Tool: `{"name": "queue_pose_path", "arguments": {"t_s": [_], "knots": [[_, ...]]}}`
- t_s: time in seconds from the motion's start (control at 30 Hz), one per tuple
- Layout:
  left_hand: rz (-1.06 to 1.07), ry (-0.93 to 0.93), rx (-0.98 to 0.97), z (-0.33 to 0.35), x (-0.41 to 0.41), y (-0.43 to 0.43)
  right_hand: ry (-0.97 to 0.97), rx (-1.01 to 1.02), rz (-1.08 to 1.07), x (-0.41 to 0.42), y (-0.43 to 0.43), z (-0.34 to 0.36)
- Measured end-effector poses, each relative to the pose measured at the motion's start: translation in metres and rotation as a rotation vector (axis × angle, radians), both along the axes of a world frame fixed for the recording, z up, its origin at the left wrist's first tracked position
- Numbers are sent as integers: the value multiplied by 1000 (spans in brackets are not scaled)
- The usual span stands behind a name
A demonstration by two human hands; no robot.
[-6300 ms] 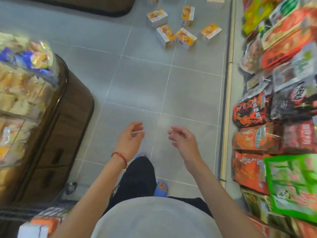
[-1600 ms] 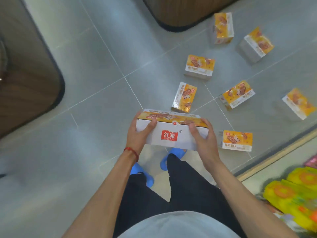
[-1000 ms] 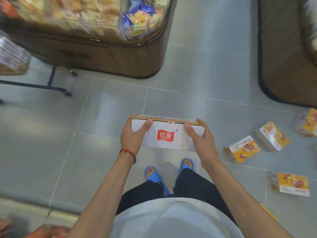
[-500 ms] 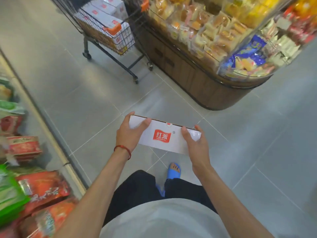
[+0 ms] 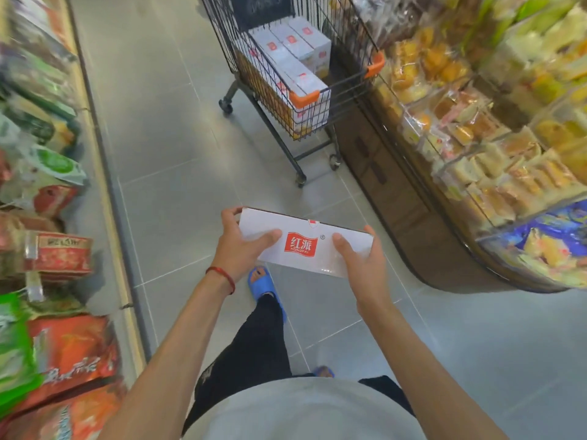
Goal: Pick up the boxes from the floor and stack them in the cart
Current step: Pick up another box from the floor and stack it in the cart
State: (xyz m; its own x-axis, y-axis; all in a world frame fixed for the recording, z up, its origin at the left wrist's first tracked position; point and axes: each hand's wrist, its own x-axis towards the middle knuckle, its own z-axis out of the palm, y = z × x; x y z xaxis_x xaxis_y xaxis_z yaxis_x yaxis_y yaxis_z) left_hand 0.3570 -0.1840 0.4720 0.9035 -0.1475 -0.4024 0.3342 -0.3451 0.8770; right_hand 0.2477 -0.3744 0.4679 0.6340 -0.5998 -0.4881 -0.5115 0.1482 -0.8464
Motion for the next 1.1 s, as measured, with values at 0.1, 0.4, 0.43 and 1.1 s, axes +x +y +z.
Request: {"name": "queue_pose_path", "arguments": {"t_s": [0.1,0.4,0.43,1.1], "knots": [[3,6,-13,-4,66,-3,1,2,6,69,-1,5],[-39,-50,24,21,265,-21,-17,-12,-99,253,-6,18],[-39,-53,31,23,287,-26,-21,-24,-117,273,-10,20],[-519,-147,142,24,660,-227,-1,-84,-324,587,-166,12]]}}
